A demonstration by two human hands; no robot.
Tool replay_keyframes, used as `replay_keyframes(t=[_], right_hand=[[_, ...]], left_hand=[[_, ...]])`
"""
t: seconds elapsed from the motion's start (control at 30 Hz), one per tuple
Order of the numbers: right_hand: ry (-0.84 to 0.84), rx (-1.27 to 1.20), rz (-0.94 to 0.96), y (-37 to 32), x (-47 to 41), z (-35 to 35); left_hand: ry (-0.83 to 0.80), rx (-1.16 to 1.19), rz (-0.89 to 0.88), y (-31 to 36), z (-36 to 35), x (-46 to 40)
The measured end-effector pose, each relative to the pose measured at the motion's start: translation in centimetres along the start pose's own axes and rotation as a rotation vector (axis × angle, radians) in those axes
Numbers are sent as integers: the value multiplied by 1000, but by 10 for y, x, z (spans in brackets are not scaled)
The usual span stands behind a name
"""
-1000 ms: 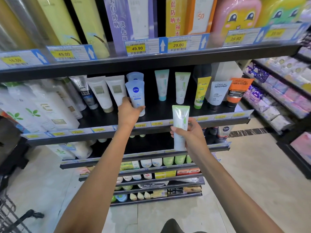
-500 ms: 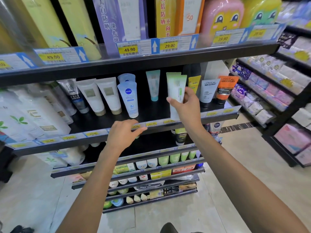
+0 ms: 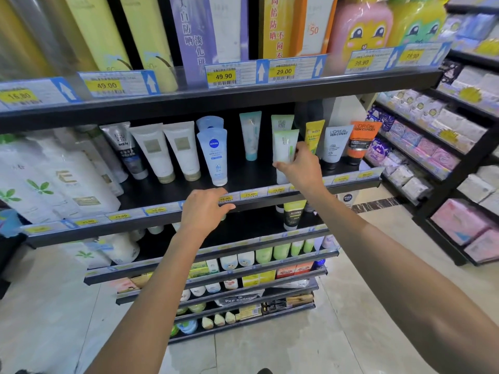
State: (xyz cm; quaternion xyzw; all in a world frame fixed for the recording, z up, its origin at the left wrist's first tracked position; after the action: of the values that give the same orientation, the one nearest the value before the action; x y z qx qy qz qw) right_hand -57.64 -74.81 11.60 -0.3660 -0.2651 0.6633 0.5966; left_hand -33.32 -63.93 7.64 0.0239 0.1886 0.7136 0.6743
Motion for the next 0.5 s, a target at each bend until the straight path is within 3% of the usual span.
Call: replay_keyframes(t=[0.5], right_hand=[[24,19,-140,2,-21,-17]], left_hand=[[-1,-14,4,-1,-4,-1]])
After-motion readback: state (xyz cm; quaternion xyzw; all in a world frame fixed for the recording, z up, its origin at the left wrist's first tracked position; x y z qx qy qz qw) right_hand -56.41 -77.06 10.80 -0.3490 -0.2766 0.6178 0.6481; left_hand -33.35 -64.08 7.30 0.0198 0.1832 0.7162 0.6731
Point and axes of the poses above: each hand's wrist, its own x-axis away from the middle knuckle, its own z-axis out of the back of the hand, y = z × x, the point moved 6 cm from there along -x, towards the middle knuckle, and after that the axes turned 3 degrees about -y, right-handed, at the moved point
